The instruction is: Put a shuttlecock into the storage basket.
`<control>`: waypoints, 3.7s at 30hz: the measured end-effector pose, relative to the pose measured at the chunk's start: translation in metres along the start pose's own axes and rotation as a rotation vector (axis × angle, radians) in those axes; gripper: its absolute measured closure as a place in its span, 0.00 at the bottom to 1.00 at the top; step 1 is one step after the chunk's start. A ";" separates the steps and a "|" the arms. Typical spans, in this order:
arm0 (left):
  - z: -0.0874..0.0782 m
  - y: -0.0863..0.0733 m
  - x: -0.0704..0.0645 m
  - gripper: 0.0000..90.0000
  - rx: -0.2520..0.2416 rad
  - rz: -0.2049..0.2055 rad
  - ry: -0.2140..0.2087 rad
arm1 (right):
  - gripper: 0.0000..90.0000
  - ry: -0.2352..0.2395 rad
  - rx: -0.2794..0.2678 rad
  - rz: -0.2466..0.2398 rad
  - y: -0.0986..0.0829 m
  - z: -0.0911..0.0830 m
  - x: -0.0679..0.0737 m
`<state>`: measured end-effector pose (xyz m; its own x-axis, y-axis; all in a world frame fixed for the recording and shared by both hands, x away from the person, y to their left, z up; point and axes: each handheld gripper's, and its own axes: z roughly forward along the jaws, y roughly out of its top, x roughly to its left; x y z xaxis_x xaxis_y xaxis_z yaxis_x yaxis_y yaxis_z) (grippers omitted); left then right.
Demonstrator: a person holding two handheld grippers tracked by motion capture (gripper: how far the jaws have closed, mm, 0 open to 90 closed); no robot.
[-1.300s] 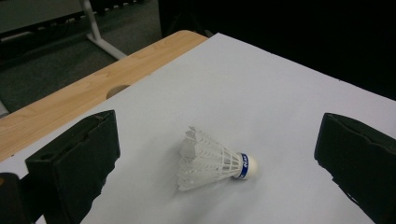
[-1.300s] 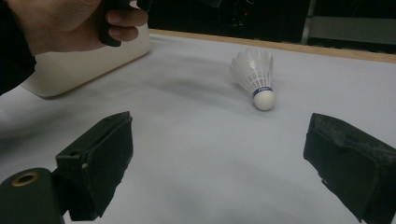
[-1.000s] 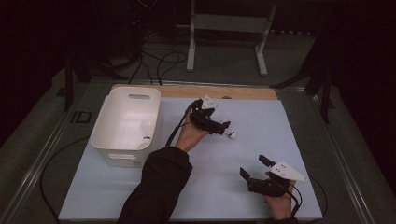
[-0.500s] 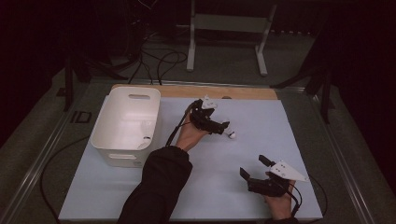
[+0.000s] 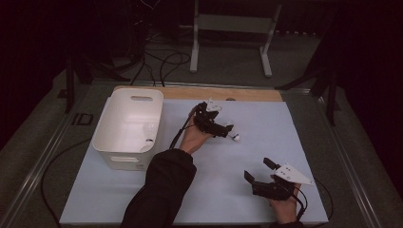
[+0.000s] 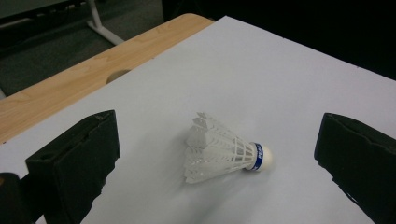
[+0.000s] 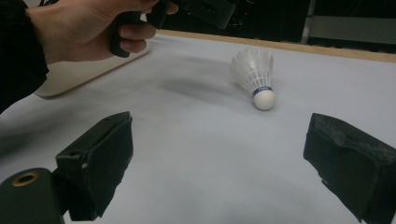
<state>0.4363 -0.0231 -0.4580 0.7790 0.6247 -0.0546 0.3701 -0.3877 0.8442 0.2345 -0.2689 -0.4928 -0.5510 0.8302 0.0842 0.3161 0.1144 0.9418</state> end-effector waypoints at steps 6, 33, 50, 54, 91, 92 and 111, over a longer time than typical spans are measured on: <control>0.002 -0.002 0.002 0.01 0.007 -0.006 -0.001 | 0.09 0.001 -0.001 0.004 0.000 0.000 0.000; 0.011 -0.006 0.003 0.01 0.017 -0.019 -0.007 | 0.09 0.002 0.003 0.001 0.000 0.000 0.000; 0.018 -0.010 0.005 0.01 0.030 -0.024 -0.015 | 0.09 0.001 0.003 0.002 0.000 0.000 0.000; 0.020 -0.011 0.005 0.01 0.036 -0.021 -0.017 | 0.09 0.001 0.002 0.004 0.000 0.000 0.000; 0.036 -0.015 0.002 0.18 0.097 -0.024 -0.008 | 0.09 0.001 -0.002 0.007 0.000 -0.001 -0.001; 0.037 -0.015 0.002 0.19 0.099 -0.027 -0.009 | 0.09 0.000 -0.002 0.006 0.000 -0.001 -0.001; 0.045 -0.021 -0.005 0.42 0.135 0.002 -0.098 | 0.09 0.005 -0.004 0.006 0.000 0.000 -0.001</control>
<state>0.4477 -0.0486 -0.4992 0.8228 0.5575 -0.1104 0.4282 -0.4804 0.7654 0.2348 -0.2694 -0.4924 -0.5526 0.8284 0.0917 0.3169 0.1070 0.9424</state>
